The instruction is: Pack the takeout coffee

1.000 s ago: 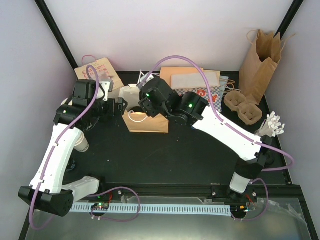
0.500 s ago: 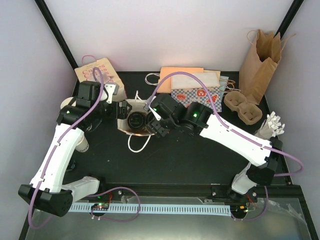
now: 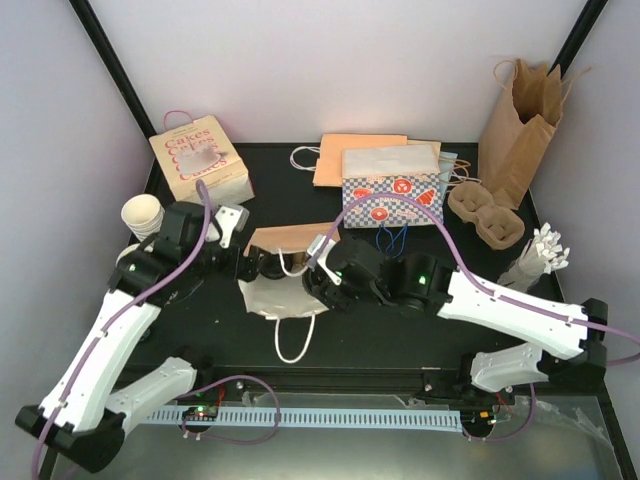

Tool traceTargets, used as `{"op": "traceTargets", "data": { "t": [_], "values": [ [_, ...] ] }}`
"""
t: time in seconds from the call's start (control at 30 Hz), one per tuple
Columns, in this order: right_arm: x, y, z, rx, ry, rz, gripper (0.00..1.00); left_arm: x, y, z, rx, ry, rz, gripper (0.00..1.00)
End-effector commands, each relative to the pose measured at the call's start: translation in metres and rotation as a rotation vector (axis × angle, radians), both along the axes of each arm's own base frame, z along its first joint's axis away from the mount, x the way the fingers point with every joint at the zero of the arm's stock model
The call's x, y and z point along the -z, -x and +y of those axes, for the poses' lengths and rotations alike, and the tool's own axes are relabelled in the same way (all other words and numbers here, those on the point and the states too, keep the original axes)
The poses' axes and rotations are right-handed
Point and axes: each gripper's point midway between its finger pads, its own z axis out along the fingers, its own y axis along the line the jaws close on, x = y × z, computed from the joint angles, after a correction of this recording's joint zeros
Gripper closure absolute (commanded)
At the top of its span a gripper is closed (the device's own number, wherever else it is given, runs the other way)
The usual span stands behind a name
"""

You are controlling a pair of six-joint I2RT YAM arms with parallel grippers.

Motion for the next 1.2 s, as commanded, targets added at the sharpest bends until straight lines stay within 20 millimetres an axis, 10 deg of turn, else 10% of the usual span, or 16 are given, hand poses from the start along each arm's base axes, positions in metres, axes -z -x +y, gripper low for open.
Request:
{"op": "traceTargets", "data": {
  "t": [0.0, 1.17],
  "values": [
    [-0.012, -0.002, 0.003, 0.009, -0.086, -0.137, 0.49, -0.019, 0.027, -0.011, 0.106, 0.09, -0.098, 0.03],
    [-0.018, -0.026, -0.007, 0.141, -0.141, -0.279, 0.5, -0.04, 0.015, -0.078, 0.496, -0.107, -0.604, 0.24]
  ]
}}
